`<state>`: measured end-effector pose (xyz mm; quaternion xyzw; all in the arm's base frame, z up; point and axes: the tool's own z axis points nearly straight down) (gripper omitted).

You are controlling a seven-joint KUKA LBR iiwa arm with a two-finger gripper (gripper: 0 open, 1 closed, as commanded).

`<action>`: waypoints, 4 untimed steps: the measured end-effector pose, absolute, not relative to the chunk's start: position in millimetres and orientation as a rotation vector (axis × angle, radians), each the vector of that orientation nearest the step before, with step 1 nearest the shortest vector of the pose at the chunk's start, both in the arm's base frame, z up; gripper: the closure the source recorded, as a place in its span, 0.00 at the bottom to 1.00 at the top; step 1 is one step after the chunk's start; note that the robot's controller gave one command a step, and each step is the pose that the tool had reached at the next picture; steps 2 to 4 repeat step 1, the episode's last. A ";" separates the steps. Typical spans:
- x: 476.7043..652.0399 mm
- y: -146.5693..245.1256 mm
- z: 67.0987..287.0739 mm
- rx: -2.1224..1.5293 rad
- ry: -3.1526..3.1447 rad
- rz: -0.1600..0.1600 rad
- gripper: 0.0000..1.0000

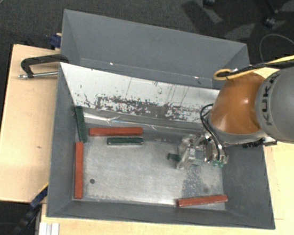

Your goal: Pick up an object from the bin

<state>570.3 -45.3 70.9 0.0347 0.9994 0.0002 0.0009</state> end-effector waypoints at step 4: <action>550.9 -63.1 209.9 0.175 3.124 0.000 1.00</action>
Offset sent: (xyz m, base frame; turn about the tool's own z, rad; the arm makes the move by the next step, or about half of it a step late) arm -0.0216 -0.0180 0.1332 0.0427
